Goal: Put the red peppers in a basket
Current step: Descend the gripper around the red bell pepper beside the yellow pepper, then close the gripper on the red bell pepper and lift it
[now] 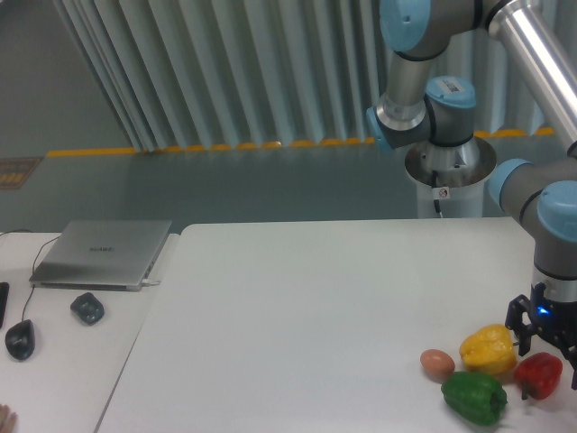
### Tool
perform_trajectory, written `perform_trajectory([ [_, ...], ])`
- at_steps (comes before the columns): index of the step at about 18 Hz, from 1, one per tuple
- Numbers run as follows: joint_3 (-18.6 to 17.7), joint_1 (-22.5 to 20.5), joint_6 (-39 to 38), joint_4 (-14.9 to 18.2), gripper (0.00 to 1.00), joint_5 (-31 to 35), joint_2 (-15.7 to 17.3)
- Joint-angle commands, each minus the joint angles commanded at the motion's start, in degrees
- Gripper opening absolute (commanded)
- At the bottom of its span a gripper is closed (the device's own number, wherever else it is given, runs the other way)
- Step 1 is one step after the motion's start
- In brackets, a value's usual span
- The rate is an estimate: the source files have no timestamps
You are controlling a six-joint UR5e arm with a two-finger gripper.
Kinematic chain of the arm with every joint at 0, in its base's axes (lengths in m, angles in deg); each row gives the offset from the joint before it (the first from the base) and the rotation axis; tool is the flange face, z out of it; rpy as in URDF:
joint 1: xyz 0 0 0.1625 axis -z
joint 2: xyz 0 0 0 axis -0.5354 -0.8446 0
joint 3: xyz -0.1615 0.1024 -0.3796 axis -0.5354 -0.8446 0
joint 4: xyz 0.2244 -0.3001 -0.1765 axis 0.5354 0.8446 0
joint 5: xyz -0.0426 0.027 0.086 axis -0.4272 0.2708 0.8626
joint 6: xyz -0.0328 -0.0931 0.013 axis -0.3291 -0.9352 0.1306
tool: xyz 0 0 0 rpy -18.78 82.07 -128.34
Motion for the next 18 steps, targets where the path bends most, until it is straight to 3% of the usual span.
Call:
perform_trajectory([
  [18,-0.8,0.4,-0.5,0.0,1.00,4.0,-1.5],
])
